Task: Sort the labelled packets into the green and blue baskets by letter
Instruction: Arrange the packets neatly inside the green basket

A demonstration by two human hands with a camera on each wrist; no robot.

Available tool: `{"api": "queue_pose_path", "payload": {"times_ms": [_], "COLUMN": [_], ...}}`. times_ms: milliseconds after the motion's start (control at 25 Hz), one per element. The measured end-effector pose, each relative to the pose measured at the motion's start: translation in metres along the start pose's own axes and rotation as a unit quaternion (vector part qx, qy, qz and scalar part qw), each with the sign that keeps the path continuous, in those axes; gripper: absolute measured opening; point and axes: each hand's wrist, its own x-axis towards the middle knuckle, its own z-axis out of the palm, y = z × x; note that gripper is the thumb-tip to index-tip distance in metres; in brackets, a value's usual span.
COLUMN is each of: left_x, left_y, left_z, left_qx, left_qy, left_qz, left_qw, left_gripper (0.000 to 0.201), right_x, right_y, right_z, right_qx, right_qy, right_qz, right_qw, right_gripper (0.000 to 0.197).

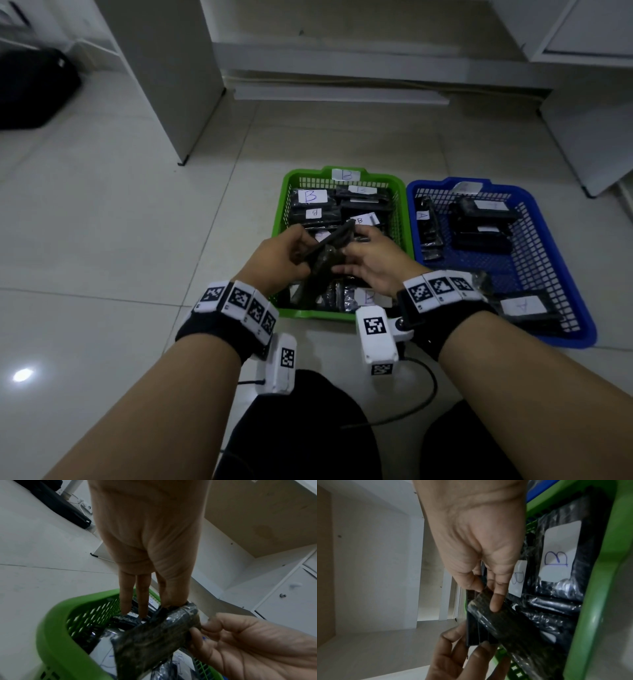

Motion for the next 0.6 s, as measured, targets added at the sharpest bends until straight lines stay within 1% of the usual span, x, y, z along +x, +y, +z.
{"api": "queue_pose_path", "payload": {"times_ms": [120,160,240,320,400,440,480,520,600], "left_x": [0.001,0.000,0.000,0.002,0.003,0.003,0.003,0.002,0.002], "left_y": [-0.003,-0.005,-0.009,-0.014,-0.016,-0.017,-0.017,-0.017,-0.018], "left_z": [0.001,0.000,0.000,0.000,0.003,0.005,0.007,0.009,0.009], "left_qx": [0.024,0.027,0.030,0.031,0.046,0.056,0.063,0.069,0.077], "left_qy": [0.043,0.059,0.067,0.043,-0.011,-0.035,-0.046,-0.045,-0.021], "left_qz": [-0.020,-0.027,-0.040,-0.051,-0.061,-0.063,-0.063,-0.062,-0.048], "left_qw": [0.999,0.998,0.996,0.997,0.997,0.996,0.995,0.995,0.996], "left_gripper": [0.025,0.023,0.020,0.018,0.019,0.019,0.020,0.021,0.026], "right_x": [-0.007,-0.010,-0.016,-0.022,-0.027,-0.029,-0.030,-0.031,-0.032], "right_y": [0.002,0.005,0.012,0.016,0.017,0.017,0.015,0.013,0.007], "right_z": [-0.010,-0.013,-0.018,-0.022,-0.026,-0.028,-0.031,-0.036,-0.048], "right_qx": [-0.012,-0.033,-0.104,-0.184,-0.264,-0.304,-0.341,-0.369,-0.391], "right_qy": [0.009,0.002,-0.024,-0.046,-0.056,-0.051,-0.036,-0.012,0.048], "right_qz": [0.005,0.003,-0.010,-0.018,-0.015,-0.015,-0.022,-0.036,-0.072], "right_qw": [1.000,0.999,0.994,0.982,0.963,0.951,0.939,0.929,0.916], "right_gripper": [0.034,0.036,0.048,0.056,0.061,0.060,0.054,0.045,0.025]}}
